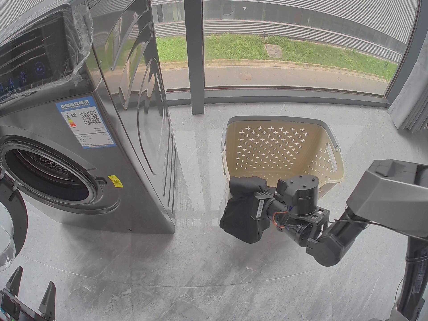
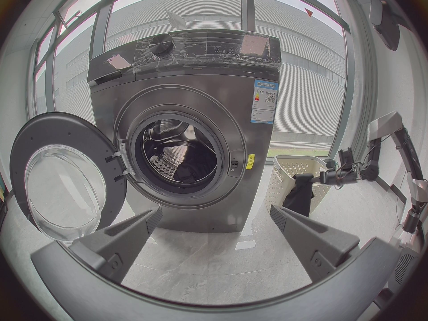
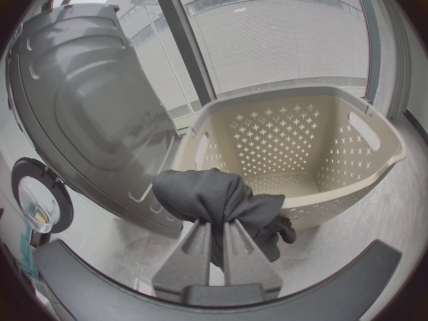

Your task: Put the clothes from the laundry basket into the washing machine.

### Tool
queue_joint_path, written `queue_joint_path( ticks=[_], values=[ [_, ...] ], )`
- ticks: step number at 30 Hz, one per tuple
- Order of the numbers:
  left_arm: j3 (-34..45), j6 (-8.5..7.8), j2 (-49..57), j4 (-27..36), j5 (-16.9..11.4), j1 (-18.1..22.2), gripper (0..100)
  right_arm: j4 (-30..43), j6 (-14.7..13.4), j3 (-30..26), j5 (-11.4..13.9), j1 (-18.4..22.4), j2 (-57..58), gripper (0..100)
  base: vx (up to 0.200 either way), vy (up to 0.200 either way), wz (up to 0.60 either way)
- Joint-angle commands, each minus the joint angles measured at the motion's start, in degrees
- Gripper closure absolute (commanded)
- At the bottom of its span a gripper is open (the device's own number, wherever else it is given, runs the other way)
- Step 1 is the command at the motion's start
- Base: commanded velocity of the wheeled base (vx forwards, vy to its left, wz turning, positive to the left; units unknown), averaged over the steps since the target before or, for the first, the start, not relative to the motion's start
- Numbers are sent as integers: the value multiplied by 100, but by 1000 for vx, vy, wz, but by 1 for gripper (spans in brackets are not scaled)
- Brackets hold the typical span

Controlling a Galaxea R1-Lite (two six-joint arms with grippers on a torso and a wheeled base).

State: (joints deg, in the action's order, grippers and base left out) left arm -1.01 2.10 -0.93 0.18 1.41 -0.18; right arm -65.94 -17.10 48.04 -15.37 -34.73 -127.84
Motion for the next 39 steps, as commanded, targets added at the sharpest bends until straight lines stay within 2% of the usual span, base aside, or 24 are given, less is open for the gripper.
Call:
queue_joint_path(
  ticks=[1, 6, 7, 12, 16, 18, 39],
  values=[
    [92, 1, 84, -1, -1, 1, 0, -24, 163, -981, -10, -262, 1701, 100, 0, 0, 0],
    [92, 1, 84, -1, 8, 1, 0, -33, 330, -1473, 26, -271, 2694, 100, 0, 0, 0],
    [92, 1, 84, -1, 8, 1, 0, -33, 445, -1623, 113, -271, 3055, 100, 0, 0, 0],
    [92, 1, 84, -1, 8, 1, 0, -24, 629, -1965, 289, -253, 3925, 100, 0, 0, 0],
    [92, -8, 84, -1, -1, 1, 0, -24, 919, -2194, 676, -306, 4285, 100, 0, 0, 0],
    [92, -16, 84, -1, -1, 1, 0, -33, 990, -2282, 729, -412, 4391, 100, 0, 0, 0],
    [84, 1, 75, -1, -1, 1, 0, -332, 998, -2379, 799, -544, 4408, 100, -190, 0, 0]
  ],
)
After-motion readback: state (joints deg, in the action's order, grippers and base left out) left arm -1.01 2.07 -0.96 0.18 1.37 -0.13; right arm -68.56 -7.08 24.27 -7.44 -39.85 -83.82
